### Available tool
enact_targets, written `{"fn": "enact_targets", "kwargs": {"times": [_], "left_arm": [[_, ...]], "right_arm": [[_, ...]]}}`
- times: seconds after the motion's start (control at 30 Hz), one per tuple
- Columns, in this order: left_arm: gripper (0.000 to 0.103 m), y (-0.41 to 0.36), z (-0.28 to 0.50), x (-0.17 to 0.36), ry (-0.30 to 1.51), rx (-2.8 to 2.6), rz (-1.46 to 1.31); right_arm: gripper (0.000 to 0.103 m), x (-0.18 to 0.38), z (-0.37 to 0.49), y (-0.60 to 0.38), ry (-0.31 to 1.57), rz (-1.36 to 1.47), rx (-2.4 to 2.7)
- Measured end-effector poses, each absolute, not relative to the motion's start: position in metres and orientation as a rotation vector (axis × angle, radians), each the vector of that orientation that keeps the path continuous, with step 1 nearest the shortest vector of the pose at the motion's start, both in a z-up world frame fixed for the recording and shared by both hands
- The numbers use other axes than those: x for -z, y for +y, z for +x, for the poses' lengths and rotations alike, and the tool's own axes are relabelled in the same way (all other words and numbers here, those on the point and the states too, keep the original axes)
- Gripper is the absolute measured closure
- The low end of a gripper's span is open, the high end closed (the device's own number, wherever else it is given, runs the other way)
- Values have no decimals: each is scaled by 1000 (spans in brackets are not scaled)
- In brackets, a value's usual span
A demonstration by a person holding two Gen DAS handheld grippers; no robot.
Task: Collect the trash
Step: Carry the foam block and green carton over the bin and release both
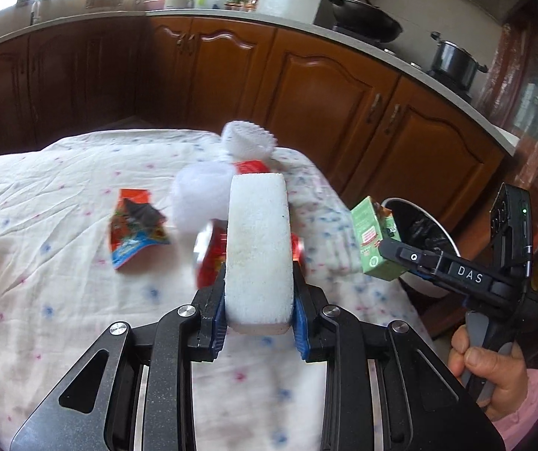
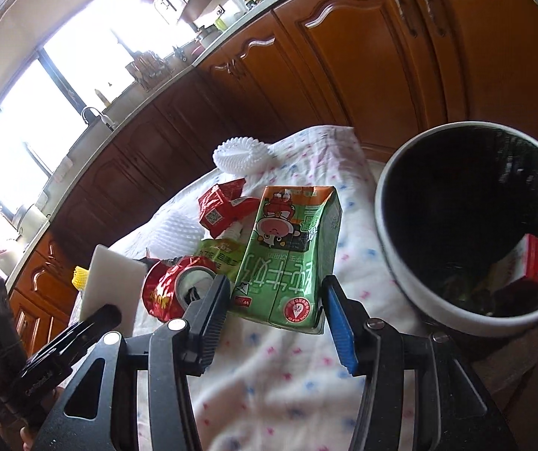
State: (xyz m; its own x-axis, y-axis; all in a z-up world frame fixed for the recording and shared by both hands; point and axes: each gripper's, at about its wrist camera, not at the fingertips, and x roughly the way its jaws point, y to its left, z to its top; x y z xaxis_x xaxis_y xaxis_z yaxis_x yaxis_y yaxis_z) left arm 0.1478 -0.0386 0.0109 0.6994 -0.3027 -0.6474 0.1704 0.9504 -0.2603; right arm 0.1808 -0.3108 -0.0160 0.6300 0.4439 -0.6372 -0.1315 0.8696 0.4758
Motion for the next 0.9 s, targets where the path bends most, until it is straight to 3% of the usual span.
{"fn": "enact_targets", "kwargs": {"times": [0.9], "left_arm": [[77, -189, 164, -13, 807, 475, -38]], "right_arm": [[51, 8, 150, -433, 749, 474, -163]]}}
